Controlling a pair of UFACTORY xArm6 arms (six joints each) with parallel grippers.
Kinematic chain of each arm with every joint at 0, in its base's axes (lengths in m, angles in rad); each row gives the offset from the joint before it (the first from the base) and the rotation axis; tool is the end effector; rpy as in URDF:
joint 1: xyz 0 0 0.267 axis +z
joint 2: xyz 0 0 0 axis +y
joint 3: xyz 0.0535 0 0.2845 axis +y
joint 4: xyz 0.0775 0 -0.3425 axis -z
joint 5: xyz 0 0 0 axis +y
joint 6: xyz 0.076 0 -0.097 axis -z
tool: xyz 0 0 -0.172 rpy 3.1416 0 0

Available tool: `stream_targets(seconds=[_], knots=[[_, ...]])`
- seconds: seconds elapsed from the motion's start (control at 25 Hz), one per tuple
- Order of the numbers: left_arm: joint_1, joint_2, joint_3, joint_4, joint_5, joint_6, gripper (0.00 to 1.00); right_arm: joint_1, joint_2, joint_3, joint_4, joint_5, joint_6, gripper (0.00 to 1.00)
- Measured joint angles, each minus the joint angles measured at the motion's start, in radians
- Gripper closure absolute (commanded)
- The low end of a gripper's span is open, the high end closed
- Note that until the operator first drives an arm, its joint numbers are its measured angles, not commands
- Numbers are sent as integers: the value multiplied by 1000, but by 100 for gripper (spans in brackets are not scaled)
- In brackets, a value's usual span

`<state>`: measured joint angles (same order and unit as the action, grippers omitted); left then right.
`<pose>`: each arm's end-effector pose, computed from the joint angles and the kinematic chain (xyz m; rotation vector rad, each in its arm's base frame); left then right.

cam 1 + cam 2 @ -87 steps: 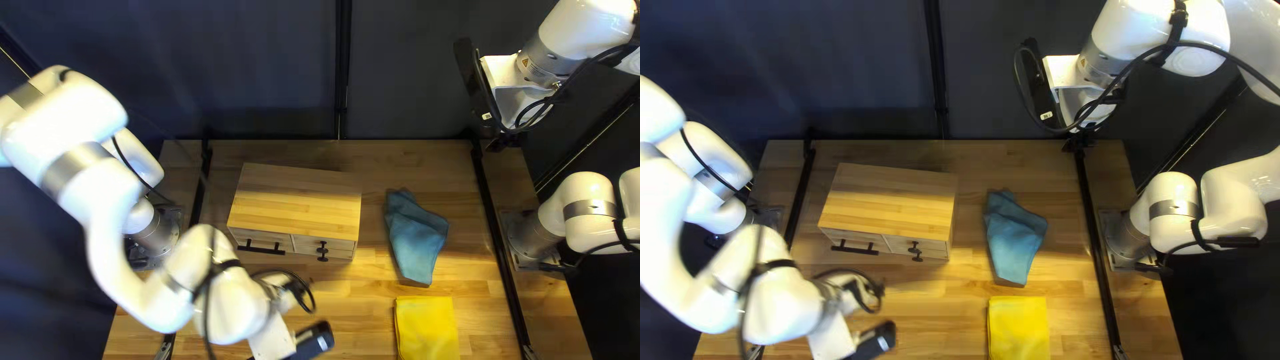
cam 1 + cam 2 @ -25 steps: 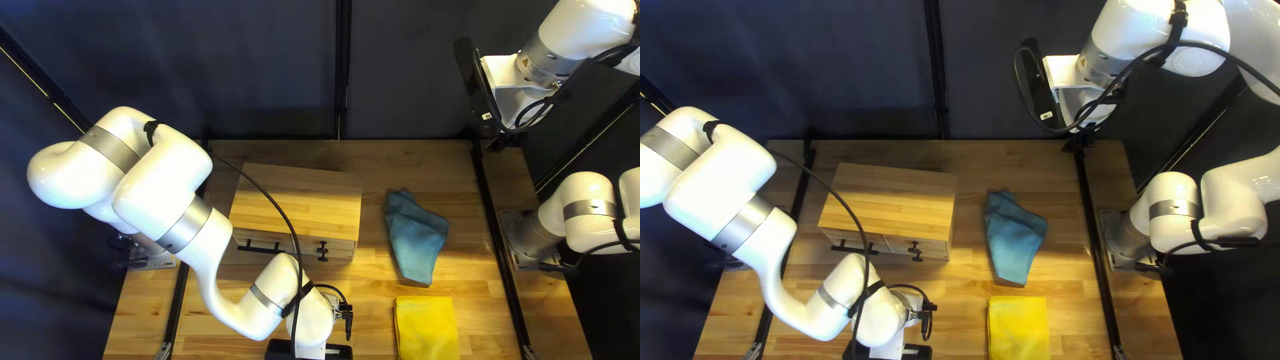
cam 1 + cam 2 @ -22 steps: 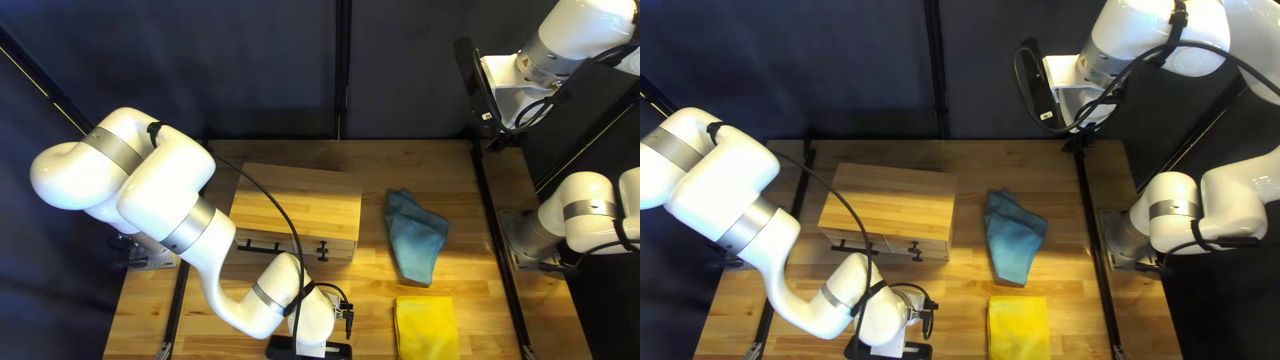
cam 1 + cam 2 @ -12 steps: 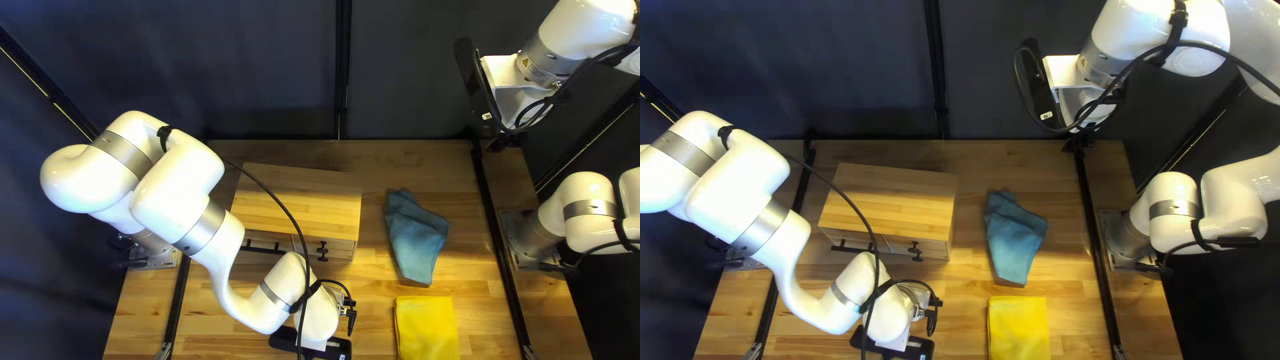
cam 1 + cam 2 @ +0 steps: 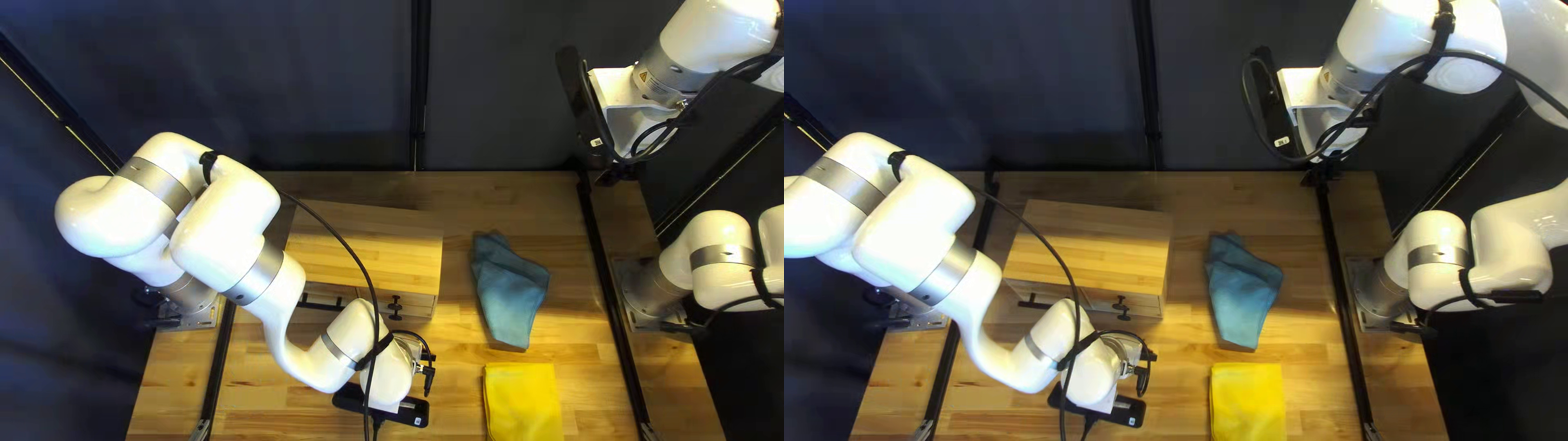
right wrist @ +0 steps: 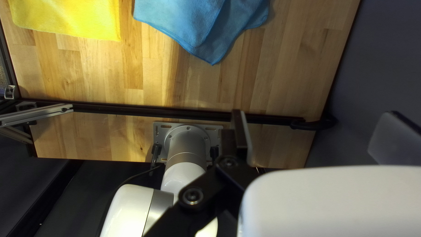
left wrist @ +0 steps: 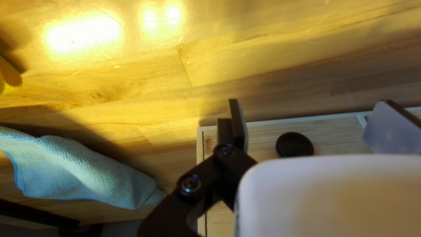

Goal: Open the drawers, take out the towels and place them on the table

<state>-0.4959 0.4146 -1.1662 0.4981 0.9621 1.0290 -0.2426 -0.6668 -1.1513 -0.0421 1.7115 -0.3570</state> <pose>0.4694 -0.1577 0.0443 -1.6793 2.2442 0.4225 0.2722 -0.0794 0.4235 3.0632 0.1629 0.1376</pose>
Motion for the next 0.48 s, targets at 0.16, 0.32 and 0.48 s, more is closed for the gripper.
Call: stream_targets(seconds=[0.16,0.32,0.48], knots=[[12,0,11,19,-11,-4,0,0,0,0,0,0,0,0],[25,5,20,36,-27,-10,0,0,0,0,0,0,0,0],[37,5,30,50,-42,-15,0,0,0,0,0,0,0,0]])
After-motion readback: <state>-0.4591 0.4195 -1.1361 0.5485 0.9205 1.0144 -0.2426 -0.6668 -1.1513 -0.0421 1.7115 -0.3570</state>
